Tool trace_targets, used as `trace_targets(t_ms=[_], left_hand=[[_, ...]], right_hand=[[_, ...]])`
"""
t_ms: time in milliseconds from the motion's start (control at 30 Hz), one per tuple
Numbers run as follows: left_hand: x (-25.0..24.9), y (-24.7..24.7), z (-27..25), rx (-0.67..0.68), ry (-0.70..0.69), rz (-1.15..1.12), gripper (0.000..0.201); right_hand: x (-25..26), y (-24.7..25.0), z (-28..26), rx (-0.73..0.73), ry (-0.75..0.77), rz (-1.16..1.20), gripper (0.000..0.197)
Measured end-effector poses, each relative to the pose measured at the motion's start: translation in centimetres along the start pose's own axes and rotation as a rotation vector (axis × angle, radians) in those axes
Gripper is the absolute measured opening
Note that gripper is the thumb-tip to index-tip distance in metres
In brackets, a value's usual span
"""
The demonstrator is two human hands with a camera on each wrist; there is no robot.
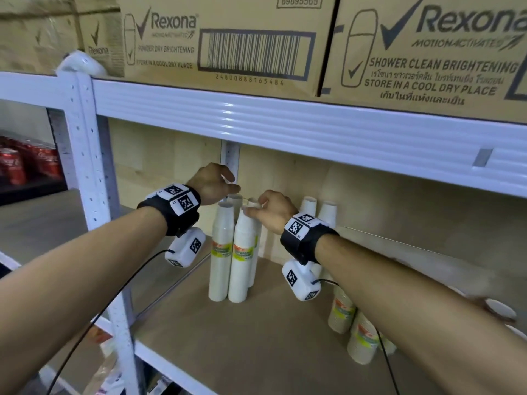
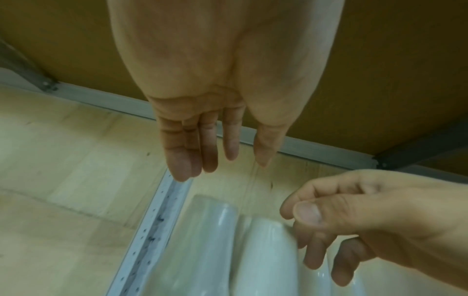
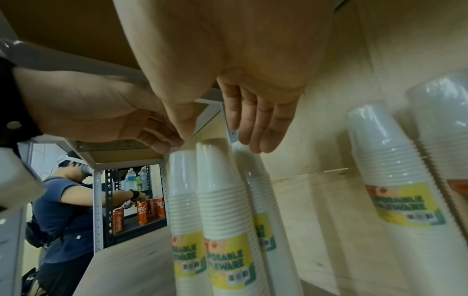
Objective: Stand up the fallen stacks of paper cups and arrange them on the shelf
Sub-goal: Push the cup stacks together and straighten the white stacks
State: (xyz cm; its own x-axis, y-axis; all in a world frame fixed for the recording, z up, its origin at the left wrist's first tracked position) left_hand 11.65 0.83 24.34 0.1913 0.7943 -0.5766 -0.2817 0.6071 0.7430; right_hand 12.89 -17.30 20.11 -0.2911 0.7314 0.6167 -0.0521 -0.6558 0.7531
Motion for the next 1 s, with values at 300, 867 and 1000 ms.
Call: trace_targets(t_ms=[300, 867, 1000], left_hand=[[3.8, -2.5, -1.1, 0.119, 0.091, -0.022, 0.042], [3.6, -3.4, -1.7, 0.147, 0.007, -0.101, 0.026], [2.3, -3.9, -1.3, 0.183, -0.034, -0.177, 0.025]], right_hand=[[0.6, -2.6, -0.7, -0.028, -0.023, 0.04, 0.048], [-0.2, -2.0, -1.4, -0.003, 0.043, 0.029, 0.029], [-0.9, -0.4, -1.5, 0.004, -0.009, 0.068, 0.027]])
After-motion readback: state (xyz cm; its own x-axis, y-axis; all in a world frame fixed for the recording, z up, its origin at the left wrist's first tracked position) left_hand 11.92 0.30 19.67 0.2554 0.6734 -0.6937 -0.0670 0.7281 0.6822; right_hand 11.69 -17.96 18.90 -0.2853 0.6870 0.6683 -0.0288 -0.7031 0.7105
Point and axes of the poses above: each hand's wrist, its own z-axis towards the middle knuckle, its own y-axis out of the back of the hand, x = y × z, the point moved 1 cm from there along z, towards the middle knuckle, and after that the axes turned 4 degrees about -y, right-handed, at the moved point
